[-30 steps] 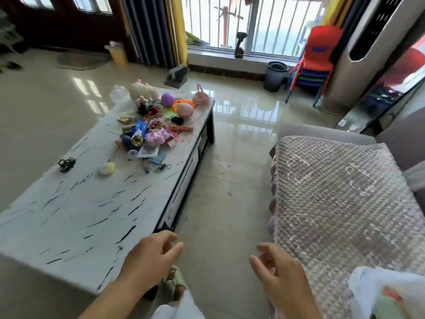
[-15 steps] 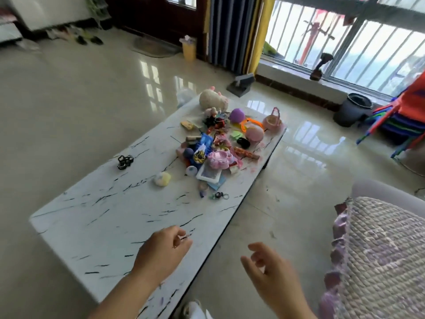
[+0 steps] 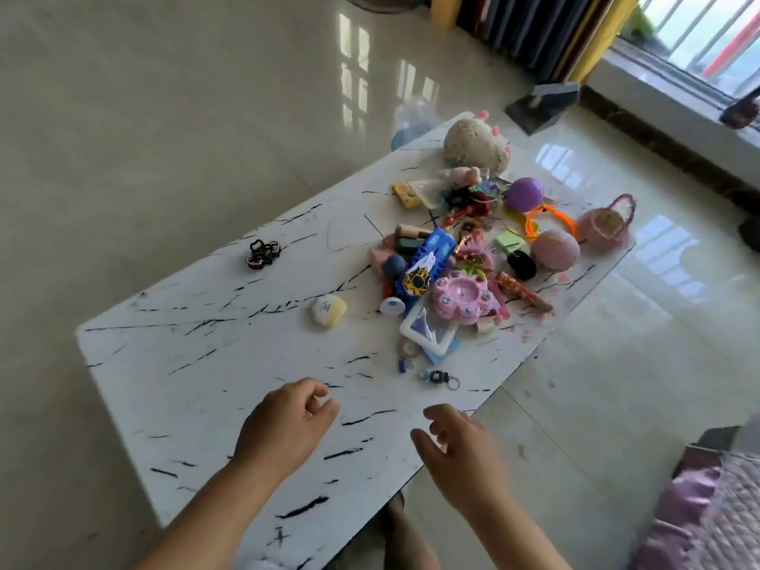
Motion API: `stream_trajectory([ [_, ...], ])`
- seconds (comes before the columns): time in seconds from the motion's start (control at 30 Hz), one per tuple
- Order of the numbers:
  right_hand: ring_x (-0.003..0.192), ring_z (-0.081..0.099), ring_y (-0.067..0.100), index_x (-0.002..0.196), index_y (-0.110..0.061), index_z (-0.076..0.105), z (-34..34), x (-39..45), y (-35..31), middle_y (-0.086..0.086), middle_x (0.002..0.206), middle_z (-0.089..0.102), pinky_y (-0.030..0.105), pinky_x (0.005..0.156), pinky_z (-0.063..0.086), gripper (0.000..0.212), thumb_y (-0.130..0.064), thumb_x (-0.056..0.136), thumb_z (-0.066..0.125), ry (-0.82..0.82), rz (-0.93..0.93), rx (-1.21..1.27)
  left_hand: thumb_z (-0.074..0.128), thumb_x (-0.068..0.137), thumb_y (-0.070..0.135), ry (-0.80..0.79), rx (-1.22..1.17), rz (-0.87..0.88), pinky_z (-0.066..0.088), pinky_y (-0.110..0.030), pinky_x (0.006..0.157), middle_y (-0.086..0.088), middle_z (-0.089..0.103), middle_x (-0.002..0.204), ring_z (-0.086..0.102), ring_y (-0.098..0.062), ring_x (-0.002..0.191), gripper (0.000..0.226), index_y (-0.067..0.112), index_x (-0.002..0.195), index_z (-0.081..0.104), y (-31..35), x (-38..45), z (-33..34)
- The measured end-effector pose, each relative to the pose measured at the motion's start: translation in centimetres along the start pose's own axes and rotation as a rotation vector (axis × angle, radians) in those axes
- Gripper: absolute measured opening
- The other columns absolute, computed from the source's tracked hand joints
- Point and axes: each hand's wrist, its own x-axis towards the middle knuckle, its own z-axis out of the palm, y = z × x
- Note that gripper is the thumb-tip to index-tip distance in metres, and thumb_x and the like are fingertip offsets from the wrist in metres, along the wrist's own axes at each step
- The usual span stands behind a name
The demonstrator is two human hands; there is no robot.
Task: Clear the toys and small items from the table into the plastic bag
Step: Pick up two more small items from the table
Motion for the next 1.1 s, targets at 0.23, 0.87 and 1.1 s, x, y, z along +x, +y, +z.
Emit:
stream_trajectory([
  [0.23, 0.095, 0.055, 0.008, 0.115, -0.025, 0.055, 1.4, 13.7, 0.7, -0.009, 0.102, 0.061, 0.022, 0.077, 0.042, 0.032, -0.041, 0.087, 0.055, -0.113, -0.08, -0.015, 0.058, 0.087, 0.037, 0.012, -0.003, -0.141, 0.044, -0.025, 0.086, 0.007, 0.052, 0.124, 0.053, -0.011, 0.105, 0.04, 0.024, 0.125, 0.051, -0.4, 11.0, 4.7],
  [0.87, 0.105, 0.055, 0.016, 0.118, -0.02, 0.055, 15.1, 35.5, -1.8, -0.002, 0.116, 0.059, 0.035, 0.083, 0.049, 0.036, -0.032, 0.085, 0.061, -0.158, -0.309, -0.036, 0.067, 0.07, 0.027, 0.193, 0.203, -0.034, 0.045, -0.033, 0.089, 0.009, 0.037, 0.137, 0.032, -0.022, 0.12, 0.073, 0.031, 0.136, 0.035, -9.9, 32.3, 13.3],
  [1.1, 0.11, 0.054, 0.021, 0.12, -0.017, 0.053, 19.0, 39.7, -7.4, 0.002, 0.117, 0.059, 0.03, 0.083, 0.044, 0.037, -0.031, 0.086, 0.057, -0.173, -0.46, -0.127, 0.072, 0.066, 0.031, 0.361, 0.009, -0.173, 0.034, -0.026, 0.079, 0.008, 0.039, 0.132, 0.033, -0.021, 0.114, 0.079, 0.029, 0.137, 0.037, -15.3, 29.8, 8.9],
])
